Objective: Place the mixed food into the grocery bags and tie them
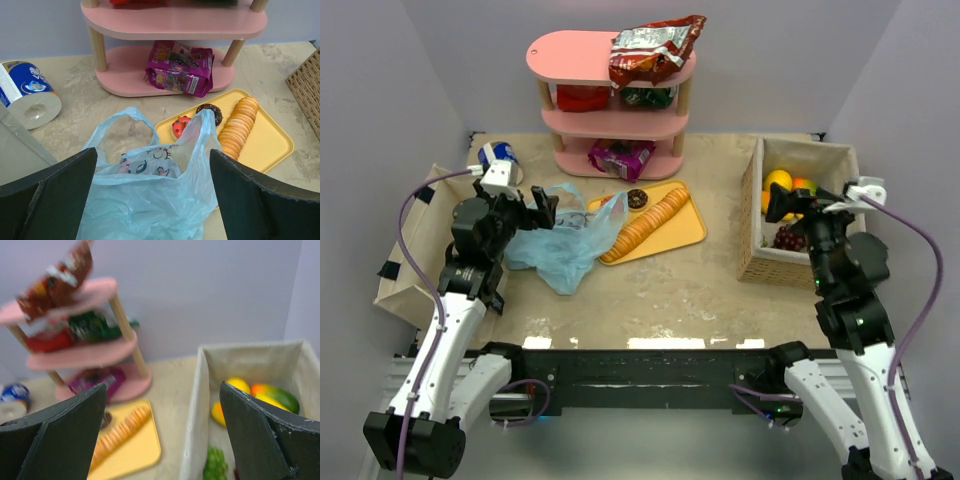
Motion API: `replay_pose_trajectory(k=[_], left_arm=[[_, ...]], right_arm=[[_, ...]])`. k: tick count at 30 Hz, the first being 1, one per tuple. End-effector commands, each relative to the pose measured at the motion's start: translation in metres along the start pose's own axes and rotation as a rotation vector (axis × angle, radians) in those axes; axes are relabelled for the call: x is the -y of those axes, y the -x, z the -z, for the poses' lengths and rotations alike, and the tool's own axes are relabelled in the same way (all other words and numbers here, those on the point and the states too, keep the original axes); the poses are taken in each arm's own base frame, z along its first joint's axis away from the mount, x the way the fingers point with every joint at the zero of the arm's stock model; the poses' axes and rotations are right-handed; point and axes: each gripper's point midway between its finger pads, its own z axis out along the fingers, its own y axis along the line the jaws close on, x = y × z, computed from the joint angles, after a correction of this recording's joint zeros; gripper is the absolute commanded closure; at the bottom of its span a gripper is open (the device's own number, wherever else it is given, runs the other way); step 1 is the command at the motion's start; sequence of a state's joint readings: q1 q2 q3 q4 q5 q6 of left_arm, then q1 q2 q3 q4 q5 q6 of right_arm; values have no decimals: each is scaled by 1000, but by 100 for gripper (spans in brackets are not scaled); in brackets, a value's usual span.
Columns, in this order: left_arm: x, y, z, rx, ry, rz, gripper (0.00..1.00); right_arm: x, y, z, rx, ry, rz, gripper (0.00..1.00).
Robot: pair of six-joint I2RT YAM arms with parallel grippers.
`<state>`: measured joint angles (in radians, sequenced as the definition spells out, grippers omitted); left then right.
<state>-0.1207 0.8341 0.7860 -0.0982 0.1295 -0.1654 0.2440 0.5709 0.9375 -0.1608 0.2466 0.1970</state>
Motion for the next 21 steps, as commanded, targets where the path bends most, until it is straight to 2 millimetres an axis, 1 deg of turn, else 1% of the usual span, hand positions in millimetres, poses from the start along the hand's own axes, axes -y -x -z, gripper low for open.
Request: replay_pose_trajectory(k=[1, 5, 6, 8, 9, 10, 12, 14, 15, 17, 18, 19, 20, 21], left_arm=[[4, 43, 8, 116, 5, 2, 0], [-1, 48, 11, 124, 37, 5, 0], [-1, 54, 12, 132, 42, 1, 0], [-5, 56, 15, 125, 69, -2, 0], [-7, 62, 17, 131, 84, -3, 0], [-11, 59, 19, 112, 104, -13, 0], [-12, 61, 23, 105, 107, -58, 0], [-12, 58, 25, 85, 101, -88, 0], [-13, 59, 25, 83, 105, -113, 0], [-16, 50, 22, 40, 113, -128, 0], [-18, 50, 22, 28, 119, -143, 0], [-19, 43, 21, -3, 122, -147, 0], [-25, 39, 20, -22, 150, -155, 0], [-26, 38, 20, -35, 155, -159, 0]], right_arm=[[13, -48, 2, -187, -55, 47, 1], [17, -43, 6, -189, -75, 57, 1], [17, -42, 7, -188, -78, 55, 1], [16, -42, 8, -192, -68, 56, 1], [16, -42, 9, -190, -66, 55, 1], [14, -42, 9, -191, -59, 55, 1], [13, -42, 9, -195, -51, 48, 1], [9, -46, 12, -216, -31, 39, 1], [9, -51, 15, -236, -28, 37, 1], [7, -56, 18, -263, -17, 27, 1], [3, -62, 21, -291, 12, 26, 1], [0, -62, 24, -294, 29, 23, 1], [-2, -66, 25, -305, 49, 24, 1], [-5, -67, 28, -311, 68, 25, 1]])
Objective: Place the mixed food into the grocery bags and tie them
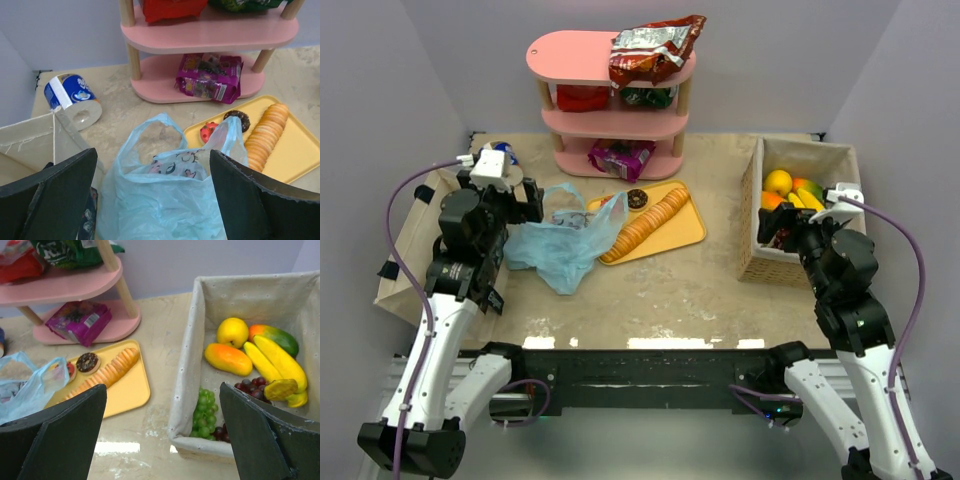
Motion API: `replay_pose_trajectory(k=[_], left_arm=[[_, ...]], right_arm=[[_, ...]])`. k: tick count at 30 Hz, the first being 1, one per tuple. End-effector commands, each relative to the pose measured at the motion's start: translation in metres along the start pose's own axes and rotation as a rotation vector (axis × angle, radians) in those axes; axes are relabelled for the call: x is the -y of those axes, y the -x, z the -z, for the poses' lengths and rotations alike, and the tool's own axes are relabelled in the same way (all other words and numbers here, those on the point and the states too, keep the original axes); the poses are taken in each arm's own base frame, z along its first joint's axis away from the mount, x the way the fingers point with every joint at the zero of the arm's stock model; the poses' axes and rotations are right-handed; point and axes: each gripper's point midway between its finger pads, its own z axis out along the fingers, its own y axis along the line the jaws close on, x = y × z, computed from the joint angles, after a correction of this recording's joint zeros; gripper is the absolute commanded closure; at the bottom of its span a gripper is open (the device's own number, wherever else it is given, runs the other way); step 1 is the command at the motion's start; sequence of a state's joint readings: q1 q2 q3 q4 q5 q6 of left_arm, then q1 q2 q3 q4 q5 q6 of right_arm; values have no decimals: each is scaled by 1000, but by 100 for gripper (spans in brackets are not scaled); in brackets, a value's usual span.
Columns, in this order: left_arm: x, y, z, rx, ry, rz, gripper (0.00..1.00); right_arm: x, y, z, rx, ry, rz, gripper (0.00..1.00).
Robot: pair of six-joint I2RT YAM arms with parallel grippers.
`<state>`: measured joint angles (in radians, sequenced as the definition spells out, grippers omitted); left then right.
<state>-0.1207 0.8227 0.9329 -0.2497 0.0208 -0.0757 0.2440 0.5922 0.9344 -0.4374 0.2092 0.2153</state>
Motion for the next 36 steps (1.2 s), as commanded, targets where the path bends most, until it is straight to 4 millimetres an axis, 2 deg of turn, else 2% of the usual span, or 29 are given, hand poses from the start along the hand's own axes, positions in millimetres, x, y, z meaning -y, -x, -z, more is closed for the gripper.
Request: replay_pose_trajectory(k=[1, 3, 4, 5, 12, 13, 21, 26, 28, 29, 31, 34, 35, 36], left_arm=[[-18, -7, 3, -83, 80, -100, 0], [-37, -8, 8, -112, 191, -106, 0], [-46, -14, 12, -146, 232, -106, 0], [-51, -14, 16, -150, 260, -104, 0], [-82, -7, 29, -165, 392, -98, 0], [-85, -17, 27, -209, 397, -103, 0], [-79, -55, 26, -295, 347, -43, 0], [-71, -76, 24, -339, 307, -25, 3], [-75, -80, 26, -344, 327, -28, 13], [-76, -84, 27, -350, 333, -28, 22], [-79, -83, 31, -343, 356, -32, 29], [-86, -83, 36, -338, 403, -41, 50], [-88, -80, 37, -333, 411, -48, 68], [-91, -78, 39, -329, 431, -51, 78]], right_arm=[[-17, 4, 14, -10, 105, -14, 1], [-23, 6, 16, -7, 128, -35, 1], [-25, 7, 16, -11, 138, -41, 1], [-29, 11, 16, -15, 152, -51, 1], [-42, -3, 15, -101, 215, -67, 1], [-42, -5, 14, -106, 217, -68, 1], [-45, -15, 12, -154, 226, -81, 1], [-60, -28, 13, -224, 318, -44, 6], [-62, -27, 16, -224, 339, -37, 6], [-62, -27, 17, -223, 339, -38, 6], [-63, -24, 19, -214, 347, -41, 6], [-66, -22, 22, -213, 365, -45, 6], [-66, -22, 23, -213, 365, -48, 6], [-66, -21, 23, -212, 365, -49, 6]])
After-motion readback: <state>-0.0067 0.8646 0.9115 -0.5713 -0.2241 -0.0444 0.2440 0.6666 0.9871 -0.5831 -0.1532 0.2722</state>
